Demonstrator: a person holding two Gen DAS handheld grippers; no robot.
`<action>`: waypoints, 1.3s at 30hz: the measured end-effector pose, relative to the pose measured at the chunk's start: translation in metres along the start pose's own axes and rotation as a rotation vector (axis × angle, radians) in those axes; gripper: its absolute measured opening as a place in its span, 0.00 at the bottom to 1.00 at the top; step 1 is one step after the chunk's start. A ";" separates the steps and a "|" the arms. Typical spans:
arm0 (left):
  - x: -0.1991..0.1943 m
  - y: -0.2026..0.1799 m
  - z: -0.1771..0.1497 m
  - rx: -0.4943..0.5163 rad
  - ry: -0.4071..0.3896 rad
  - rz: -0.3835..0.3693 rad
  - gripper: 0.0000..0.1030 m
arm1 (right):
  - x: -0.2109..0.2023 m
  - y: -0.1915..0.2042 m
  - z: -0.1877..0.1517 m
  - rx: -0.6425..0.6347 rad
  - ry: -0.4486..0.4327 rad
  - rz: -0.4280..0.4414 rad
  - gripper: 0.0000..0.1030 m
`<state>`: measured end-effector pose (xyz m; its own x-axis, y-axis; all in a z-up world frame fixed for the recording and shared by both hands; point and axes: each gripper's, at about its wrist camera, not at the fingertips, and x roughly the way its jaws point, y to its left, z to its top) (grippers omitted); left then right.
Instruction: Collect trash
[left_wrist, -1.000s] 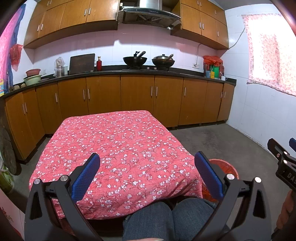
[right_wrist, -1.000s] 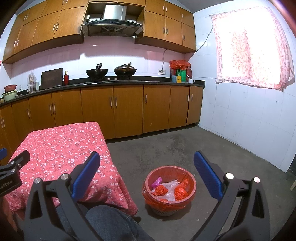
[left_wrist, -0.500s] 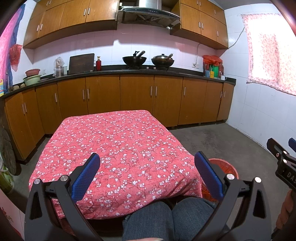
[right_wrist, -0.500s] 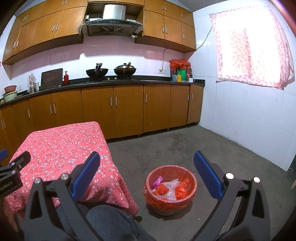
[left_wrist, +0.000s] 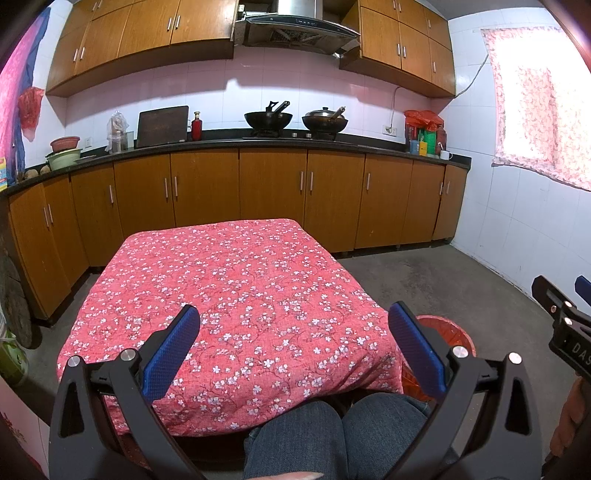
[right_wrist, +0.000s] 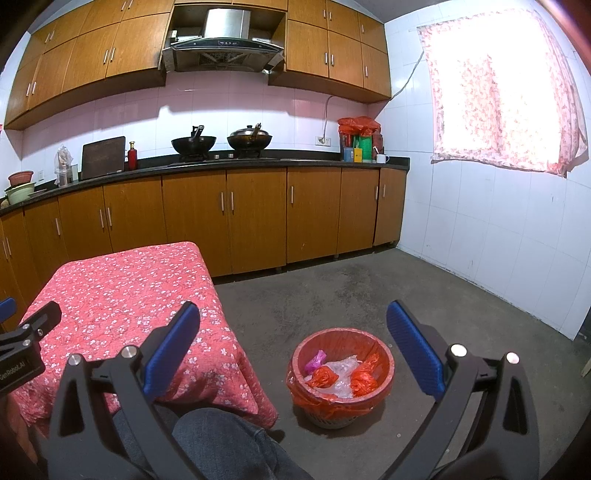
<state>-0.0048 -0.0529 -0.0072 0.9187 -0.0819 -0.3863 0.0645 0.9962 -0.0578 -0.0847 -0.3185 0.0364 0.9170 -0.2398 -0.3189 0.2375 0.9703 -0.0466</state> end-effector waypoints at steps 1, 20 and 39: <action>0.000 0.000 0.000 0.000 0.001 0.000 0.98 | 0.000 -0.001 0.000 0.000 0.000 0.000 0.96; -0.001 0.001 -0.001 0.003 -0.004 -0.006 0.98 | 0.000 0.001 -0.001 0.003 0.000 0.000 0.96; -0.001 0.004 -0.003 0.005 -0.004 -0.010 0.98 | 0.000 0.005 -0.003 0.005 0.000 -0.001 0.96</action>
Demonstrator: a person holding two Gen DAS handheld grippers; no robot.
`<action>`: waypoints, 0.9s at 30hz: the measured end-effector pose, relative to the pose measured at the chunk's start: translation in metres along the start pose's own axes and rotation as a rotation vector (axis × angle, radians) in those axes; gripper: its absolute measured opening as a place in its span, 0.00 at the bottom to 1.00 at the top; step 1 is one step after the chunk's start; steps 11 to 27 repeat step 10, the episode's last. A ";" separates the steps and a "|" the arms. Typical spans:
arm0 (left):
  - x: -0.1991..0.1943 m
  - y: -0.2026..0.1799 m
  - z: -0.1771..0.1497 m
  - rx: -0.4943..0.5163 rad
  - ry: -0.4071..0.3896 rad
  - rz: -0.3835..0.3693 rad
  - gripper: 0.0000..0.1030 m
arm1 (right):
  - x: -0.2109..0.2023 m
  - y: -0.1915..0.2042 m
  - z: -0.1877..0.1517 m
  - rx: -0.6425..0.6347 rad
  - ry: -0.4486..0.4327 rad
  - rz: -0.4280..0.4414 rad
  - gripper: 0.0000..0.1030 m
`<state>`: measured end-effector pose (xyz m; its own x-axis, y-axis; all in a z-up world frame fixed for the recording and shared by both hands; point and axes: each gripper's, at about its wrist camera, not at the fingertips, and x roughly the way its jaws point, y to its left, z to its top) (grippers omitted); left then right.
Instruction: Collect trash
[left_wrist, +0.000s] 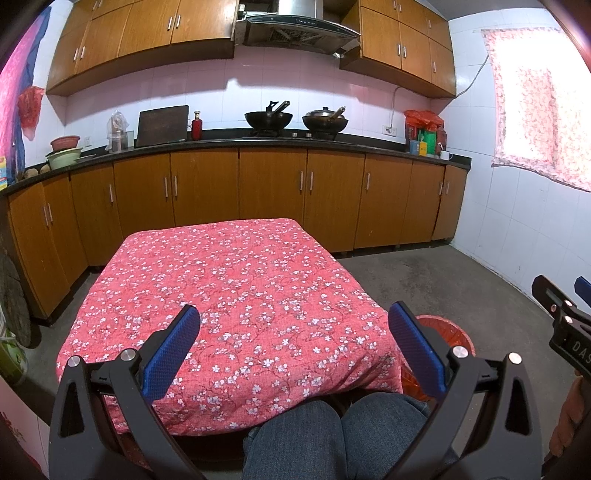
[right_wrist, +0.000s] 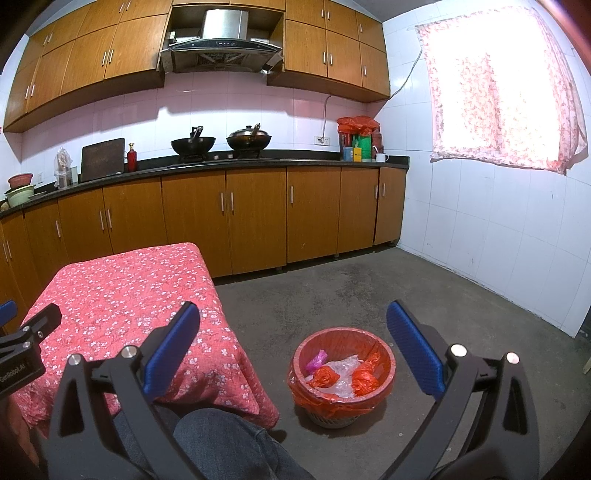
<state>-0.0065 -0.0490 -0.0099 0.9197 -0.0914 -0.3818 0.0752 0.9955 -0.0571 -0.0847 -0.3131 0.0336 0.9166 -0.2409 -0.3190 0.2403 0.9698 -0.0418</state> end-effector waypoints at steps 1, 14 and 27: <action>0.000 0.001 -0.001 0.000 0.000 -0.001 0.98 | 0.000 0.001 0.000 0.000 0.000 0.000 0.96; 0.001 0.004 0.000 0.004 -0.003 -0.005 0.98 | 0.000 0.006 -0.003 0.003 0.000 -0.001 0.96; 0.001 0.004 0.000 0.004 -0.003 -0.005 0.98 | 0.000 0.006 -0.003 0.003 0.000 -0.001 0.96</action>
